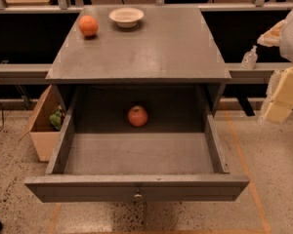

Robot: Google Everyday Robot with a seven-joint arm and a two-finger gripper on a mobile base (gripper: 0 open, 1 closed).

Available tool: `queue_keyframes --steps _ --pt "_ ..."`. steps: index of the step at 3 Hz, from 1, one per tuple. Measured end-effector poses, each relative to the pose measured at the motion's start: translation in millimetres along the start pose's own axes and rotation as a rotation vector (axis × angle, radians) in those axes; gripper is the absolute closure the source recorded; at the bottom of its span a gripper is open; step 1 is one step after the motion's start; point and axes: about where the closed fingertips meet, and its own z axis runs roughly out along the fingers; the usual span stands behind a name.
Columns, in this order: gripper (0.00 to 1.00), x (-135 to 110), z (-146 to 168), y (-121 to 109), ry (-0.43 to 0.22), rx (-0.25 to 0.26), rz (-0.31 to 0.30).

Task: Pick apple from top drawer and place on counter

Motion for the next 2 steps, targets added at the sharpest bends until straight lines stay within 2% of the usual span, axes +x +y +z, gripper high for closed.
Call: queue_keyframes --steps 2 --pt "0.0 0.3 3.4 6.0 0.011 -0.003 0.034"
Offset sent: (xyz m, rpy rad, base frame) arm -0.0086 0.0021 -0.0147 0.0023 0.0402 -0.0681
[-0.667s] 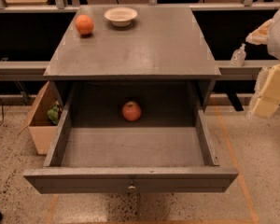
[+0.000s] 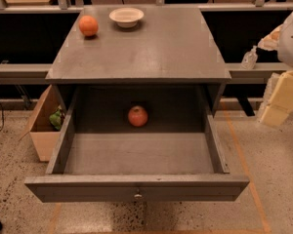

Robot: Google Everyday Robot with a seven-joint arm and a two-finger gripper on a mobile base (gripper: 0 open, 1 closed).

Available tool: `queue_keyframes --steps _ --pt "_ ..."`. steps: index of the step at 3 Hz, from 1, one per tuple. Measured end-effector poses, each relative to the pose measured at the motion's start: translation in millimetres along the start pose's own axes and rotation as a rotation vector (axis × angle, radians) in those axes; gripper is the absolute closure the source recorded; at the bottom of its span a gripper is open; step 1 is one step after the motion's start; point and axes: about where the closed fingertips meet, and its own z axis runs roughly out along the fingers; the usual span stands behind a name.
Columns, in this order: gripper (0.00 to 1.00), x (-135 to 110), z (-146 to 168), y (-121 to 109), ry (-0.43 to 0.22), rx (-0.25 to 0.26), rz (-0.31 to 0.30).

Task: Pick apple from top drawer and place on counter

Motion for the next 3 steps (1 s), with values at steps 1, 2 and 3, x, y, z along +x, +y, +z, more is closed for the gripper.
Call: queue_keyframes --steps 1,2,3 --pt "0.0 -6 31 30 -0.072 -0.05 0.125" --pt "0.0 -11 90 75 -0.211 -0.146 0.225" --pt "0.0 -35 148 123 -0.398 -0.223 0.254"
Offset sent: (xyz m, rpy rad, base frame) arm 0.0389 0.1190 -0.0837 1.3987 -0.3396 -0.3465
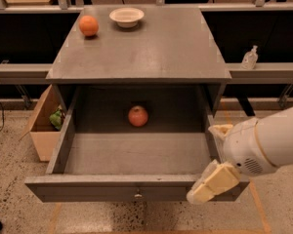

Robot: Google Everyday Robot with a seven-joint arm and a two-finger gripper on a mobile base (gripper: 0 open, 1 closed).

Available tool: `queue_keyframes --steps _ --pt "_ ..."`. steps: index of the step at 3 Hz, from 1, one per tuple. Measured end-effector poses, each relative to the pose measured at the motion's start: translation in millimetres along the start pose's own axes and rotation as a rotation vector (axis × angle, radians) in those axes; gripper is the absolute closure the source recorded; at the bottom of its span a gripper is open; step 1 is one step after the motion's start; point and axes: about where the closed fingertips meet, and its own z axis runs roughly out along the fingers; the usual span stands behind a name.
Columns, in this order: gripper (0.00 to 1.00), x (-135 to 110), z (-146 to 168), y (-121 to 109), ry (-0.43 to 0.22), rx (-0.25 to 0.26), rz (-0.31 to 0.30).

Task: Pick apple from top drawer and place on counter

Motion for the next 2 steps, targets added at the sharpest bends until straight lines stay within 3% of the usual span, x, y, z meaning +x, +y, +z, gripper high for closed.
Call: queue_keyframes --steps 1,2 --pt "0.0 -47 38 0 -0.326 0.011 0.052" --pt "0.0 -96 37 -25 -0.496 0.081 0.152"
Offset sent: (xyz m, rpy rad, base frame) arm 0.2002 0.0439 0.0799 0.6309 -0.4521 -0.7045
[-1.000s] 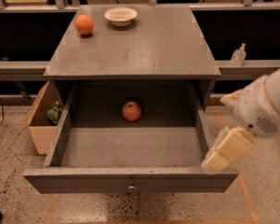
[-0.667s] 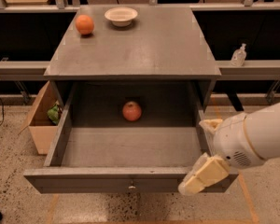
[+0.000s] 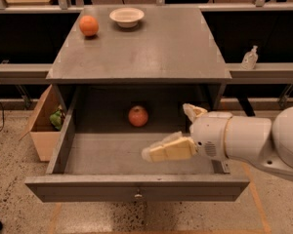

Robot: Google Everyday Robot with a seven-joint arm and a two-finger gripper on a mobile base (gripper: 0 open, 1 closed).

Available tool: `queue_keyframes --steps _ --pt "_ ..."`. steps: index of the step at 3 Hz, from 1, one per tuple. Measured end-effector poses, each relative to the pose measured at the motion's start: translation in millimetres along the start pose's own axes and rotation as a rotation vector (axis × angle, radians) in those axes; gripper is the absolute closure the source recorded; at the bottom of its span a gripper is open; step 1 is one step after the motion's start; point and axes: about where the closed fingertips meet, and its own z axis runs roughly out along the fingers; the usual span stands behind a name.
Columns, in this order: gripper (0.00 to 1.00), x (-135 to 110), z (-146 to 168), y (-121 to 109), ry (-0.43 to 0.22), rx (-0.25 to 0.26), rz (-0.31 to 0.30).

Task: Pick apple from top drawer and place on counter

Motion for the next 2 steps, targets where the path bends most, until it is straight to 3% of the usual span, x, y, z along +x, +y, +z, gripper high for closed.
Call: queue_keyframes --steps 1,2 --pt "0.0 -10 0 -18 -0.029 0.076 0.008" --pt "0.0 12 19 -31 -0.041 0.076 0.003"
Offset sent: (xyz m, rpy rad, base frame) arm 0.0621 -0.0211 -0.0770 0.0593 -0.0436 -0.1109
